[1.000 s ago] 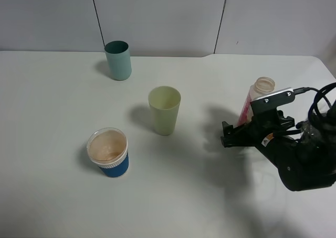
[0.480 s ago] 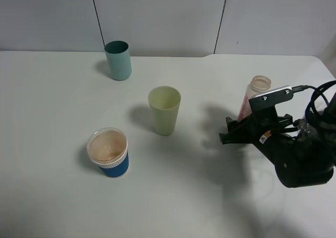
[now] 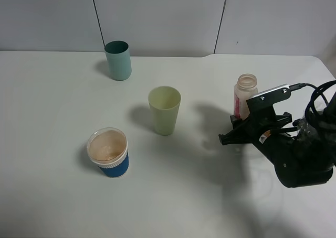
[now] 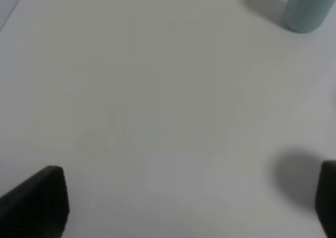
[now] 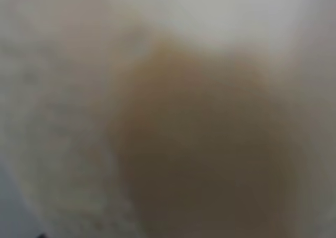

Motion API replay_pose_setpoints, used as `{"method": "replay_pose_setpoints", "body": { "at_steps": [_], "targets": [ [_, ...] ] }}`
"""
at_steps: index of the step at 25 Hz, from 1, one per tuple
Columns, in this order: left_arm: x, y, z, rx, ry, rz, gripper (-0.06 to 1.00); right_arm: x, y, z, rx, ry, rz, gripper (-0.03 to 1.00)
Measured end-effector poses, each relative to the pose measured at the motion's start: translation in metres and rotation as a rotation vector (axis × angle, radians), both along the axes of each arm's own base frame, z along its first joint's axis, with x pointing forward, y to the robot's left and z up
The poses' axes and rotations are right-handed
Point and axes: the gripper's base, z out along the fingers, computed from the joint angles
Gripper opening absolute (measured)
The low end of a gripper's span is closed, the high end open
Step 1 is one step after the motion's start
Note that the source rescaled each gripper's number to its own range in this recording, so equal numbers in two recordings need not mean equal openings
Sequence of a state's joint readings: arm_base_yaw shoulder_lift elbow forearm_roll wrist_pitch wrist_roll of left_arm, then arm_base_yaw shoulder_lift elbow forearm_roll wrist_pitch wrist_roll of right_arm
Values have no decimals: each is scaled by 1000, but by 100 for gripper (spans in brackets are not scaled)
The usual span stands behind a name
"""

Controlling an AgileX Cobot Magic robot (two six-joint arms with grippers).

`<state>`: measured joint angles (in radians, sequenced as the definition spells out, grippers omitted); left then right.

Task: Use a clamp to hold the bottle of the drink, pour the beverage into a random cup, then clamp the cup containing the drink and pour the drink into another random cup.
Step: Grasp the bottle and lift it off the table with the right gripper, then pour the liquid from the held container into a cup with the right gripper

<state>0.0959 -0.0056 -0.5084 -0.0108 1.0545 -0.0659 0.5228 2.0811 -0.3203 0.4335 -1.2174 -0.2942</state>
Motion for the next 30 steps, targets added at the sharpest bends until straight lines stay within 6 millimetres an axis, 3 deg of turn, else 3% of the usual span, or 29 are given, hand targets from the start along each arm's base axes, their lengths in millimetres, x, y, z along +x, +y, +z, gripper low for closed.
{"method": "replay_pose_setpoints", "body": {
  "at_steps": [9,30],
  "targets": [
    [0,0,0,0,0,0,95,0,0,2,5,3,1,3],
    [0,0,0,0,0,0,95,5,9,44,80,-136,63,3]
  ]
}}
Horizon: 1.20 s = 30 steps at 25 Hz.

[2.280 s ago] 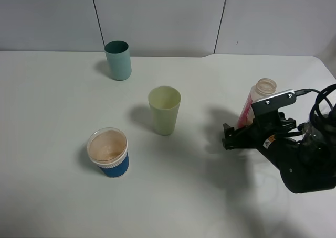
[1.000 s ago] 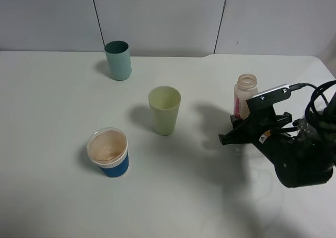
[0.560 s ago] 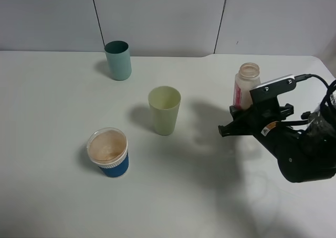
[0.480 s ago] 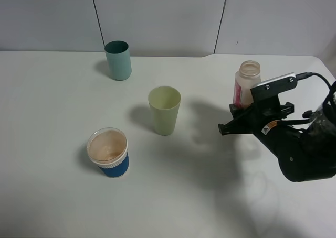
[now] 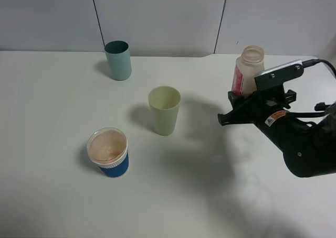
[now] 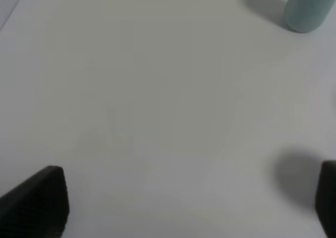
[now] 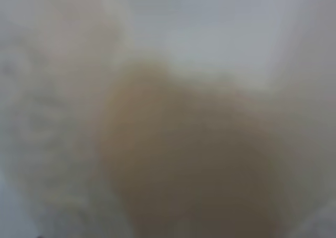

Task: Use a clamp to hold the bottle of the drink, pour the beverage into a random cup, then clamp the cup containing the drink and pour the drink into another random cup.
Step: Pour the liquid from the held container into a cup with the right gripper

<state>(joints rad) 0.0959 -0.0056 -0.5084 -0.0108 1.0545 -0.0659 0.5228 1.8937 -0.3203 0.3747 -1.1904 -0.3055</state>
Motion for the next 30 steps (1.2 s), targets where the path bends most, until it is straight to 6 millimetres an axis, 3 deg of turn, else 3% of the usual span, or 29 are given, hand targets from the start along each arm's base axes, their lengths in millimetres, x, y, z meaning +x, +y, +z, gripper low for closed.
{"method": "replay_pose_setpoints", "body": {
  "at_steps": [8,14,21,30],
  "targets": [
    [0,0,0,0,0,0,95,1,2,24,16,-75,18,3],
    [0,0,0,0,0,0,95,22,26,29,-45,7,153,3],
    [0,0,0,0,0,0,95,33,39,33,-138,67,245,3],
    [0,0,0,0,0,0,95,44,43,64,-247,43,363,3]
  ]
}}
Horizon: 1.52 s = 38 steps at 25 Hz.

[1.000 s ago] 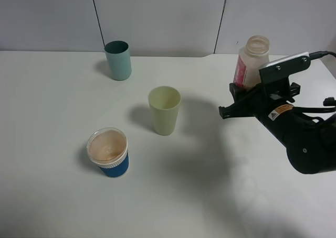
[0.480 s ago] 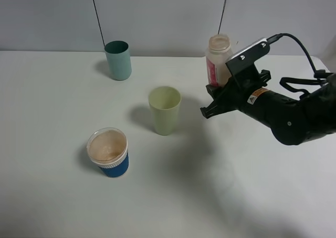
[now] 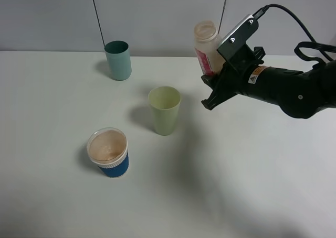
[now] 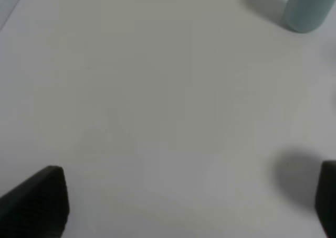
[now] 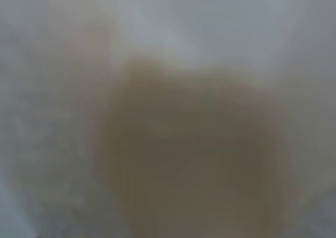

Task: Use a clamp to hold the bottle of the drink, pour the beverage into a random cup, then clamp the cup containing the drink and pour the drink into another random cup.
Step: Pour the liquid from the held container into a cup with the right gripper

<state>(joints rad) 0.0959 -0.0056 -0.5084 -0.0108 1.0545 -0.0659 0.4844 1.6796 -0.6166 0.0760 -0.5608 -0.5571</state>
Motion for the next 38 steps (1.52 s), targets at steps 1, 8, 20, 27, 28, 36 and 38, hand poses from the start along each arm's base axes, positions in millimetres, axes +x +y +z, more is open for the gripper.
{"method": "replay_pose_setpoints", "body": {
  "at_steps": [1,8,20,27,28,36,38],
  "targets": [
    [0,0,0,0,0,0,95,0,-1,0,-7,3,4,3],
    [0,0,0,0,0,0,95,1,-6,1,-80,-11,74,3],
    [0,0,0,0,0,0,95,4,-4,13,-1,-121,117,3],
    [0,0,0,0,0,0,95,11,0,16,-10,-137,137,3],
    [0,0,0,0,0,0,95,21,5,18,-15,-156,151,3],
    [0,0,0,0,0,0,95,43,19,17,-87,-140,214,3],
    [0,0,0,0,0,0,95,44,19,17,-109,-147,237,3]
  ]
}}
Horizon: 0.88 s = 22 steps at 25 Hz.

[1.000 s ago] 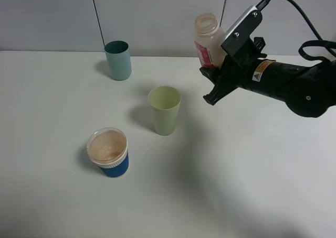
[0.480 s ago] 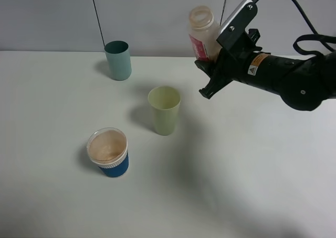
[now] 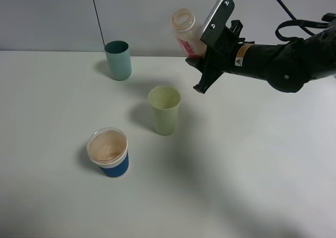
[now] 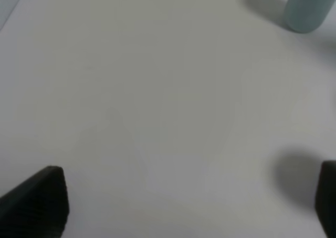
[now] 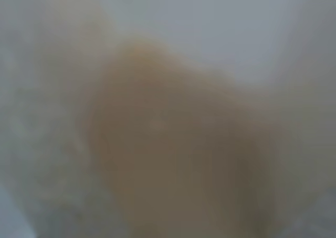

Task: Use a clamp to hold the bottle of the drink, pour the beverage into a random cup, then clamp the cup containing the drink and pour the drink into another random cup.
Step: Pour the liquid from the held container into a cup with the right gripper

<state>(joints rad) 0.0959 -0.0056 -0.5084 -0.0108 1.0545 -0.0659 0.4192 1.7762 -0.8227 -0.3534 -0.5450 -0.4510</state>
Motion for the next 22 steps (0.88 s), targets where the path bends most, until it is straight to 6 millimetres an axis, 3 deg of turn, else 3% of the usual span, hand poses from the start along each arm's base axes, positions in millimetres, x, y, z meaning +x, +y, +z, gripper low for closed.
{"method": "replay_pose_setpoints", "body": {
  "at_steps": [12,22],
  "targets": [
    [0,0,0,0,0,0,95,5,-15,-9,-134,-10,91,3],
    [0,0,0,0,0,0,95,15,-4,-14,-207,-18,205,3]
  ]
}}
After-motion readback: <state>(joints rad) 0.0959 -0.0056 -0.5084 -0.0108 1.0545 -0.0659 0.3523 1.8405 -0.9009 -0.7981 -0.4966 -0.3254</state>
